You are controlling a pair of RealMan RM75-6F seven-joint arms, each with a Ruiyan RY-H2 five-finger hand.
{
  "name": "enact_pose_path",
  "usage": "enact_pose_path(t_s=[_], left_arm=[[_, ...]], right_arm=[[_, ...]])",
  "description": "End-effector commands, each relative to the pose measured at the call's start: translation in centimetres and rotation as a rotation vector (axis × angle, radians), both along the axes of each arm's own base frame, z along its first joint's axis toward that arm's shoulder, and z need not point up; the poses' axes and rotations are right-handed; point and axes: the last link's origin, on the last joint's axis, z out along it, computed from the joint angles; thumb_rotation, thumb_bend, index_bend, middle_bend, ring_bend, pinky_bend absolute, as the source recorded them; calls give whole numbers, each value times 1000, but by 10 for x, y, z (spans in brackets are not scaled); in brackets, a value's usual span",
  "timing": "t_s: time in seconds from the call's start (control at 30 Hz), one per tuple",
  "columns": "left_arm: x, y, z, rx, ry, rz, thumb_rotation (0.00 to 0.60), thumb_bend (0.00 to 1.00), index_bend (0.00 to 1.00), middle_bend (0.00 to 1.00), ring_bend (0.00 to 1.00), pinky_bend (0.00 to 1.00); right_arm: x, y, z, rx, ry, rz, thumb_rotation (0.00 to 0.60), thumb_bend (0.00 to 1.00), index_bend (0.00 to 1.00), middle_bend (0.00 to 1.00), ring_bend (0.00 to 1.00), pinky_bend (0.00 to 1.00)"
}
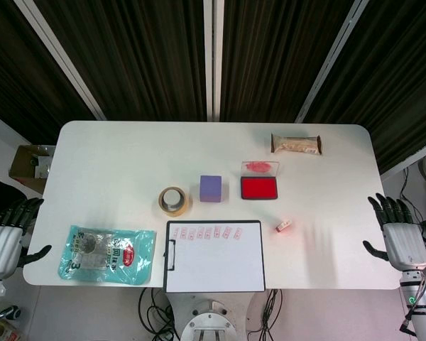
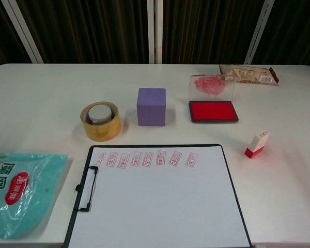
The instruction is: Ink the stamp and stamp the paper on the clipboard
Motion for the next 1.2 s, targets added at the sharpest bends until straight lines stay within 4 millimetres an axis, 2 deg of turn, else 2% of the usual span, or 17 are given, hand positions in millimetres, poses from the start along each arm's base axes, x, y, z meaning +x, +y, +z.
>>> enact_pose_path(t_s=[0.03, 0.47, 0.5, 0.53, 0.6, 0.63, 0.67, 0.7, 0.73, 0.83, 0.97, 1.2], left_arm=[[0, 0, 0, 0, -1, 1, 600, 0, 137, 150, 121, 241], [1, -3, 2, 4, 0, -4, 600, 0, 137, 150, 121, 241], [2, -2, 2, 4, 0, -5, 600, 0, 137, 150, 122, 241], [2, -2, 2, 3, 0, -6, 600, 0, 137, 150, 122, 241], [2, -2, 1, -1, -1, -5, 600, 0, 137, 150, 121, 241], [2, -1, 0, -3, -2, -4, 600, 0, 137, 150, 121, 241], [2, -1, 0, -6, -4, -3, 600, 0, 137, 150, 122, 241], [3, 0, -1, -8, -5, -4, 600, 0, 137, 150, 122, 241], [3, 0, -1, -9, -4, -4, 600, 0, 137, 150, 122, 241], [3, 1, -3, -13, -6, -4, 600, 0, 138, 150, 121, 241], [2, 2, -5, -22, -5, 0, 600, 0, 139, 150, 122, 241], [1, 1, -6, -29, -1, 6, 600, 0, 139, 150, 121, 241]], right_arm=[[0, 0, 0, 1, 0, 0, 600, 106, 0, 0, 0, 0], [2, 0, 0, 7, 1, 31, 600, 105, 0, 0, 0, 0], [3, -1, 0, 1, 5, 47, 600, 106, 0, 0, 10, 53], [5, -3, 1, -8, 12, 69, 600, 106, 0, 0, 57, 159], [10, -7, 1, -22, 35, 133, 600, 106, 0, 10, 281, 550], [12, -8, 0, -24, 47, 159, 600, 106, 0, 39, 435, 742], [16, -11, -1, -14, 67, 192, 600, 107, 6, 80, 554, 864], [18, -13, -3, 0, 87, 216, 600, 108, 26, 116, 630, 920], [20, -16, -5, 22, 113, 239, 600, 108, 65, 147, 685, 954], [27, -25, -17, 128, 192, 300, 600, 114, 169, 186, 739, 988], [36, -38, -41, 248, 242, 362, 600, 117, 198, 184, 743, 991], [41, -58, -88, 358, 286, 429, 600, 116, 203, 211, 743, 991]])
